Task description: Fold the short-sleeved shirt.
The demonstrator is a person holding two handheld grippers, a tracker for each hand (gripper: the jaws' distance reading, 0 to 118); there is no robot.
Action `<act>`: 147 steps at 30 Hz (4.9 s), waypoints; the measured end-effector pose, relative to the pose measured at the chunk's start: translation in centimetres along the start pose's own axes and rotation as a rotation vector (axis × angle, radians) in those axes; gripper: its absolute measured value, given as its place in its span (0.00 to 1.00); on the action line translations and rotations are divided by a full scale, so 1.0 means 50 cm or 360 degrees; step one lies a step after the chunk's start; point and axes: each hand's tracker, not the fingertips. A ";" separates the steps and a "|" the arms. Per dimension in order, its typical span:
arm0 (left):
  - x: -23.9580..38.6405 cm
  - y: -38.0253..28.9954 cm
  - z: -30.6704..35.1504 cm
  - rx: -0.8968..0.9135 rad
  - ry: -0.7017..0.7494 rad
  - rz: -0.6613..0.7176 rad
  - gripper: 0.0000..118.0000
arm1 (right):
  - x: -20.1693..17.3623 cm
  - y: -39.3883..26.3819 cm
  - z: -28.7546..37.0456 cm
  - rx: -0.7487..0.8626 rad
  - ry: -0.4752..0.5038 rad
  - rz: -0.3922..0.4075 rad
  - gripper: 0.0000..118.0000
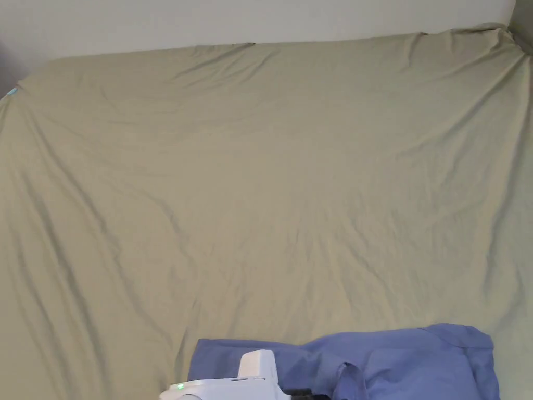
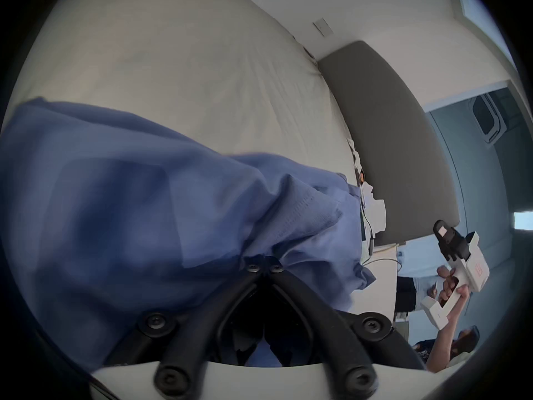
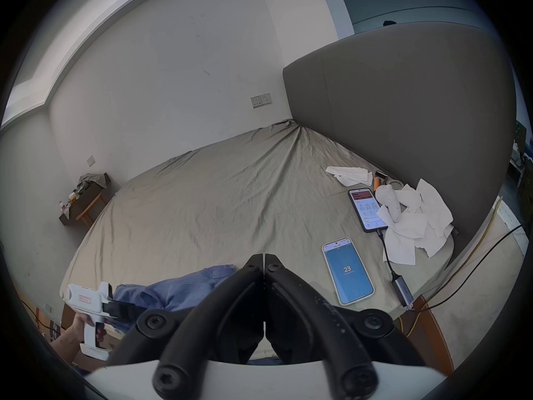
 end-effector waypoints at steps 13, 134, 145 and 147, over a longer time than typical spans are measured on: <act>-0.058 0.028 0.276 0.0359 -0.0047 0.0131 0.00 | -0.022 0.012 -0.004 0.0012 0.0050 0.0010 0.00; 0.065 -0.027 0.317 0.0581 -0.0277 0.0078 0.00 | -0.215 -0.116 -0.294 -0.0617 0.0579 0.0110 0.00; 0.014 -0.076 0.345 0.0585 -0.0148 0.0243 0.00 | -0.235 -0.192 -0.433 -0.0924 0.0493 0.0188 0.00; 0.004 -0.064 0.310 0.0550 -0.0138 0.0249 0.00 | -0.241 -0.189 -0.428 -0.0920 0.0490 0.0207 0.00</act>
